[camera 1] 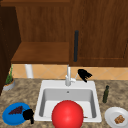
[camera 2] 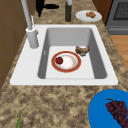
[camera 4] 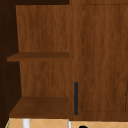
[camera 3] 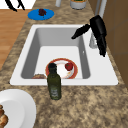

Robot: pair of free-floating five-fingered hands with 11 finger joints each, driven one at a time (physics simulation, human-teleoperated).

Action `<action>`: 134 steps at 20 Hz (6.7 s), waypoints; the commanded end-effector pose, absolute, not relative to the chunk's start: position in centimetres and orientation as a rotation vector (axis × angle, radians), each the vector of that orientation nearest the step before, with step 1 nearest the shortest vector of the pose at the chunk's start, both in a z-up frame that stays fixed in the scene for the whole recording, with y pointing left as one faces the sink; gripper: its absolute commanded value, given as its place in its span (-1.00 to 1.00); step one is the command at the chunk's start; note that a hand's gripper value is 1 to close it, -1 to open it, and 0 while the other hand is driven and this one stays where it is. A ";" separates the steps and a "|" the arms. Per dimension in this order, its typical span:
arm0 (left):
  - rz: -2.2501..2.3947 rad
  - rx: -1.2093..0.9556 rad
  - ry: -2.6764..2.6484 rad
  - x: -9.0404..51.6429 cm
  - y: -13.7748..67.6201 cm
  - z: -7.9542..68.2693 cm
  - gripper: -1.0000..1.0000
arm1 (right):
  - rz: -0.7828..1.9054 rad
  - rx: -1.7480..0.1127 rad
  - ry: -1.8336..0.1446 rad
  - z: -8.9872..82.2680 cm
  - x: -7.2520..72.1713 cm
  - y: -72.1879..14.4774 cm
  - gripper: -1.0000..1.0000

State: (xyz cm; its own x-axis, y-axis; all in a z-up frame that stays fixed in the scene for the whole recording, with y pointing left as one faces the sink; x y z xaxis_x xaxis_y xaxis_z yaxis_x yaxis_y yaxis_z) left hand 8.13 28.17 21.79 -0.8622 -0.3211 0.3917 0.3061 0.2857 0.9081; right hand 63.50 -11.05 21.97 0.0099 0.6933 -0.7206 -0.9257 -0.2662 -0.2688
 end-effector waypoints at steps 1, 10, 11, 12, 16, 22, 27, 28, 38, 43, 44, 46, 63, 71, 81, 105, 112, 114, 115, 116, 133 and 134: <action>-1.617 0.013 -2.050 8.1 28.2 21.8 0.00 | 1.575 -0.884 0.360 22.0 63.5 -10.8 -1.00; -1.617 0.013 -2.050 8.1 28.2 21.8 0.00 | 1.579 -0.756 0.113 23.3 57.2 -10.6 -1.00; -1.617 0.013 -2.050 8.1 28.2 21.8 0.00 | 1.579 -0.743 0.099 23.4 56.6 -10.6 -1.00; -1.617 0.013 -2.050 8.1 28.2 21.8 0.00 | 1.581 -0.729 0.084 23.4 56.0 -10.7 -1.00; -1.617 0.013 -2.050 8.1 28.2 21.8 0.00 | 1.571 -0.697 -0.012 23.0 53.7 -10.8 -1.00; -1.617 0.013 -2.050 8.1 28.2 21.8 0.00 | 1.544 -0.675 -0.161 22.9 51.1 -10.6 -1.00; -1.617 0.013 -2.050 8.1 28.2 21.8 0.00 | 1.501 -0.667 -0.260 22.9 49.9 -9.8 -1.00; -1.617 0.013 -2.050 8.1 28.2 21.8 0.00 | 1.497 -0.657 -0.269 22.9 49.9 -9.6 -1.00; -1.617 0.013 -2.050 8.1 28.2 21.8 0.00 | 1.489 -0.682 -0.434 23.1 46.1 -8.3 -1.00; -1.617 0.013 -2.050 8.1 28.2 21.8 0.00 | 1.483 -0.684 -0.557 23.1 43.9 -8.4 -1.00; -1.617 0.013 -2.050 8.1 28.2 21.8 0.00 | 1.479 -0.690 -0.583 23.1 43.5 -8.4 -1.00; -1.617 0.013 -2.050 8.1 28.2 21.8 0.00 | 1.468 -0.745 -0.624 23.6 42.9 -9.1 -1.00; -1.617 0.013 -2.050 8.1 28.2 21.8 0.00 | 1.398 -0.805 -0.923 24.9 36.0 -10.3 -1.00; -1.617 0.013 -2.050 8.1 28.2 21.8 0.00 | 1.264 -0.900 -0.974 26.1 34.6 -9.7 -1.00; -1.617 0.013 -2.050 8.1 28.2 21.8 0.00 | 1.177 -0.913 -0.972 28.8 32.4 -9.1 -1.00; -1.617 0.013 -2.050 8.1 28.2 21.8 0.00 | 0.954 -0.844 -0.976 33.8 25.6 -8.6 -1.00; -1.617 0.013 -2.050 8.1 28.2 21.8 0.00 | 0.896 -0.843 -0.946 35.8 23.8 -8.5 -1.00; -1.617 0.013 -2.050 8.1 28.2 21.8 0.00 | 0.874 -0.858 -0.957 36.1 23.8 -8.5 -1.00; -1.617 0.013 -2.050 8.1 28.2 21.8 0.00 | 0.864 -0.867 -0.962 36.2 23.9 -8.5 -1.00; -1.617 0.013 -2.050 8.1 28.2 21.8 0.00 | 0.855 -0.878 -0.963 36.4 23.9 -8.5 -1.00; -1.617 0.013 -2.050 8.1 28.2 21.8 0.00 | 0.616 -1.008 -1.000 38.7 24.8 -8.5 -1.00; -1.617 0.013 -2.050 8.1 28.2 21.8 0.00 | 0.599 -1.012 -1.004 38.9 24.8 -8.5 -1.00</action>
State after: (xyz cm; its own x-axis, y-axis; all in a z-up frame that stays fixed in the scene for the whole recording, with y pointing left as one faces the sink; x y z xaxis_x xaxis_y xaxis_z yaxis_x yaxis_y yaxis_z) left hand 8.13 28.17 21.79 -0.8622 -0.3211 0.3917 0.3061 0.2857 0.9081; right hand 24.82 -8.53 38.51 0.4008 0.8656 0.3001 -0.0586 0.3510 -0.9345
